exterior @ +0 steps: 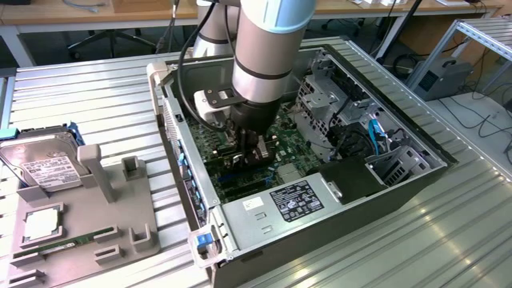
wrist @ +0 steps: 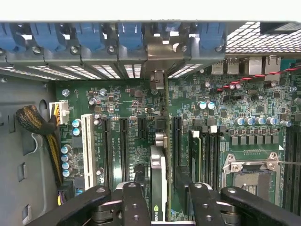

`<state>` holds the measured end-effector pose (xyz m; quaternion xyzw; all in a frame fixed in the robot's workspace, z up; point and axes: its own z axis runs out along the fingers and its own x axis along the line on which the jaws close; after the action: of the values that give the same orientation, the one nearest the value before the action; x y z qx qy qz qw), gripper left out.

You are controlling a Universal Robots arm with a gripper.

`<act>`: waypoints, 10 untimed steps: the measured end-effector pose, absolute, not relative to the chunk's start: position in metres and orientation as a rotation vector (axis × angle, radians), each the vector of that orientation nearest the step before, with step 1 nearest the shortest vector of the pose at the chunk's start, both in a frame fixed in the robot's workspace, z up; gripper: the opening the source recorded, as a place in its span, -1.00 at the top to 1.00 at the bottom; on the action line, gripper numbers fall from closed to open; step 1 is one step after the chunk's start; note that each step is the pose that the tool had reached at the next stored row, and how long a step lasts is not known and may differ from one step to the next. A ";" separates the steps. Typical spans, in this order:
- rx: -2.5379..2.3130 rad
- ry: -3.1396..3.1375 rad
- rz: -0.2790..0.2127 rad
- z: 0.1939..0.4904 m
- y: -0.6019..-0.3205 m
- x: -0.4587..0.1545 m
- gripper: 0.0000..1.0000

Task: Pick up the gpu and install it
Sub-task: 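Insert the gpu into the slot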

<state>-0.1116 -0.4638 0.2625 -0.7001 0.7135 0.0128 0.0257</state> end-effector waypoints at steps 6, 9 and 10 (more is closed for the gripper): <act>-2.162 2.205 0.043 0.262 -0.460 -0.112 0.46; -2.162 2.204 0.043 0.262 -0.460 -0.112 0.46; -2.162 2.204 0.043 0.262 -0.460 -0.112 0.46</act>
<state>-0.1121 -0.4597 0.2617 -0.6999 0.7136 0.0138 0.0267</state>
